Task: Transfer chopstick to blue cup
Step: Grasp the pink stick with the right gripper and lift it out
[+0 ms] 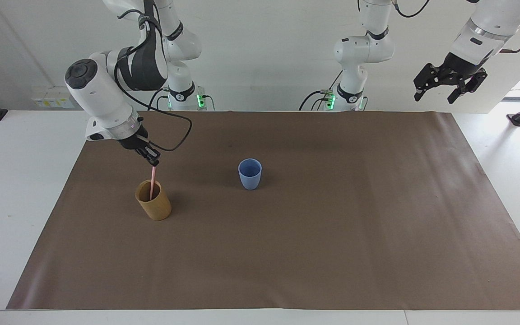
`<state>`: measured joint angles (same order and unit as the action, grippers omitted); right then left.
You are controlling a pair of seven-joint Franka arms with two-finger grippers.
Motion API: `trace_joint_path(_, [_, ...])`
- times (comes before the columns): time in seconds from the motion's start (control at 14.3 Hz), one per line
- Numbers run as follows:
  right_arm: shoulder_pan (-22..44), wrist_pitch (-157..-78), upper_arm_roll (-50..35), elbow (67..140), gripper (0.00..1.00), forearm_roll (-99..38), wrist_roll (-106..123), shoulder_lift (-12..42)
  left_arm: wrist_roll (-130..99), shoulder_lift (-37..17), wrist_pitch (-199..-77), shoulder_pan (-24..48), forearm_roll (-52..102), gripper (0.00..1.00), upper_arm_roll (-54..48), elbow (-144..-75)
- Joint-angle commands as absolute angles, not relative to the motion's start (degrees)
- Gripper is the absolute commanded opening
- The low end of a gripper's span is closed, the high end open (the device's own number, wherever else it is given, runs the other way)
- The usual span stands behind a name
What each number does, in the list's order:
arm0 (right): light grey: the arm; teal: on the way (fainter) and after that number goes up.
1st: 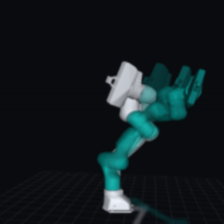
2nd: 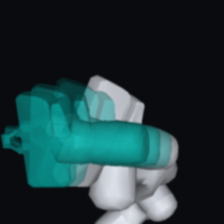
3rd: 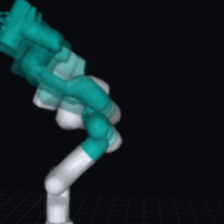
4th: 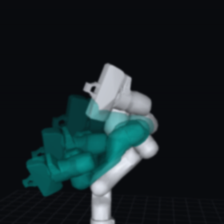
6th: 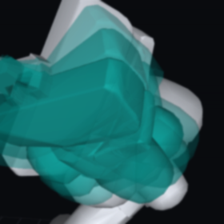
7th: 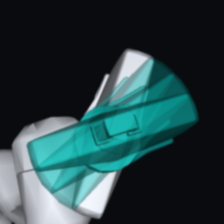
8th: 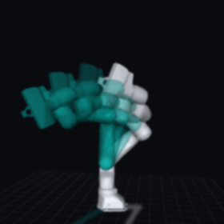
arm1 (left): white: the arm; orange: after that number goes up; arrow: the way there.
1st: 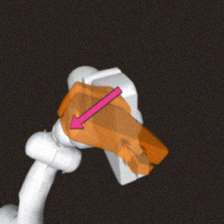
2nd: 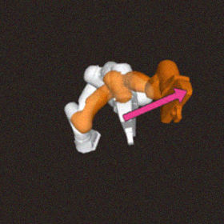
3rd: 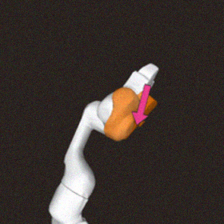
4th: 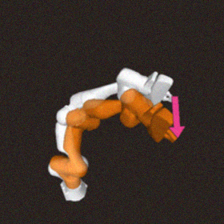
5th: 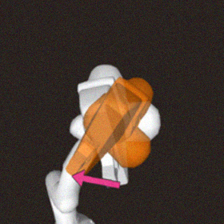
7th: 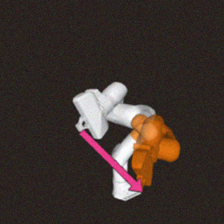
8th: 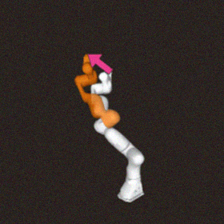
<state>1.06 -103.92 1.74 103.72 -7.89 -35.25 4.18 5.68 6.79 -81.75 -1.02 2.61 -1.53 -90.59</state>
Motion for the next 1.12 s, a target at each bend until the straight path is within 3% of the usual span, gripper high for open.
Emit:
trace_joint_path(0.0, [0.1, -98.7, 1.7, 99.8, 0.00, -10.4, -36.0, 3.0, 5.2, 7.9, -81.3, -1.5, 3.3, 1.00, -1.7, -91.5])
trace_joint_path(0.21, [-1.7, -94.6, 1.8, 96.2, 0.00, -18.5, -36.1, 1.7, 5.2, 7.9, -81.3, -1.5, 3.3, 1.00, -1.7, -91.5])
trace_joint_path(0.63, [-1.7, -84.7, 1.8, 89.2, 0.00, -21.8, -36.4, -0.7, 5.2, 7.9, -81.3, -1.5, 3.3, 1.00, -1.7, -91.5])
trace_joint_path(1.05, [1.2, -89.4, -1.8, 89.8, 0.00, -27.5, -60.0, -1.4, 5.2, 7.9, -81.3, -1.5, 3.3, 1.00, -1.7, -91.5])
